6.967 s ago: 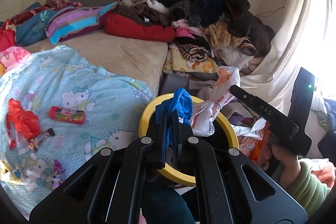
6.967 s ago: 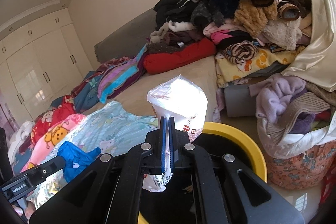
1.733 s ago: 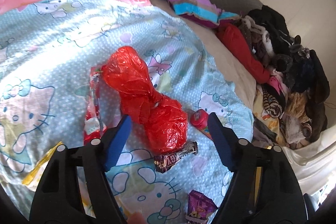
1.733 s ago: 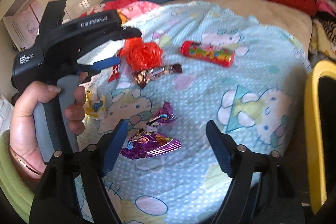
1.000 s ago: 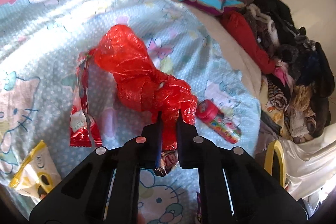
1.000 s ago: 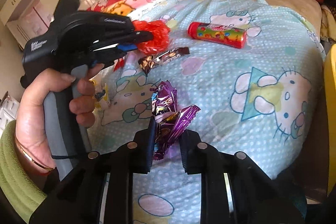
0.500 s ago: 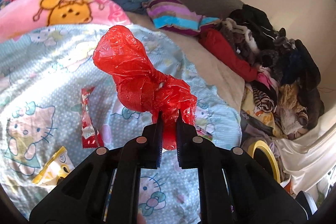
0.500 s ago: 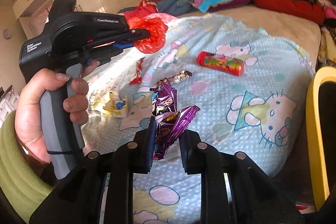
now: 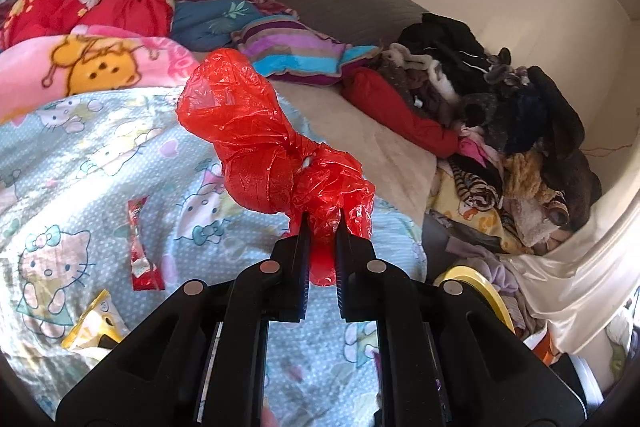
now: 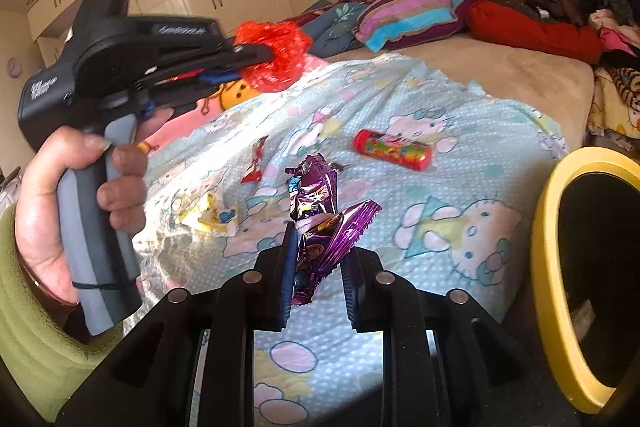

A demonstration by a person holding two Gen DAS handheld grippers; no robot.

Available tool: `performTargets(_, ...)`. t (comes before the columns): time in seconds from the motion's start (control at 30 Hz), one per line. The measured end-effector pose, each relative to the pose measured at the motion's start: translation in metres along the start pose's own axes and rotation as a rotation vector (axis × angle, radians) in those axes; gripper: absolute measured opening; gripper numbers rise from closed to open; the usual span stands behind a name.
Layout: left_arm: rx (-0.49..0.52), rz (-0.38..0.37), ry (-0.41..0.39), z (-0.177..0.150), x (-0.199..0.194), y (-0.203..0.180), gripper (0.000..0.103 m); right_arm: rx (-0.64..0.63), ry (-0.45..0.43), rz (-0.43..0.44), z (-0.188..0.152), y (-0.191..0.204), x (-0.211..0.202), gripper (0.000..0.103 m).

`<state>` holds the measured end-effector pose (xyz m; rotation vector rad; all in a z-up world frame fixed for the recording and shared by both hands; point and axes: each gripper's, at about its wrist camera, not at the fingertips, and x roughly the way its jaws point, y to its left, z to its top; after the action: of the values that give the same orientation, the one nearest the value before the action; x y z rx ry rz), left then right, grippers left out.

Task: Collect trash
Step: 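Carry the red bag and purple wrapper over the yellow-rimmed bin with both tools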

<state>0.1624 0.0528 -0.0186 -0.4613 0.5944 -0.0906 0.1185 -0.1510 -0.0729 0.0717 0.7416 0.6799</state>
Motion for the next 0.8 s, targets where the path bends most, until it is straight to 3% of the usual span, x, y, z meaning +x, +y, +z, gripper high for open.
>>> performTargets(0.8,0.108,-0.079,0.007,-0.012,-0.011,-0.058,0.006,0.130,-0.133,-0.101,0.016,-0.063,-0.061,0.020)
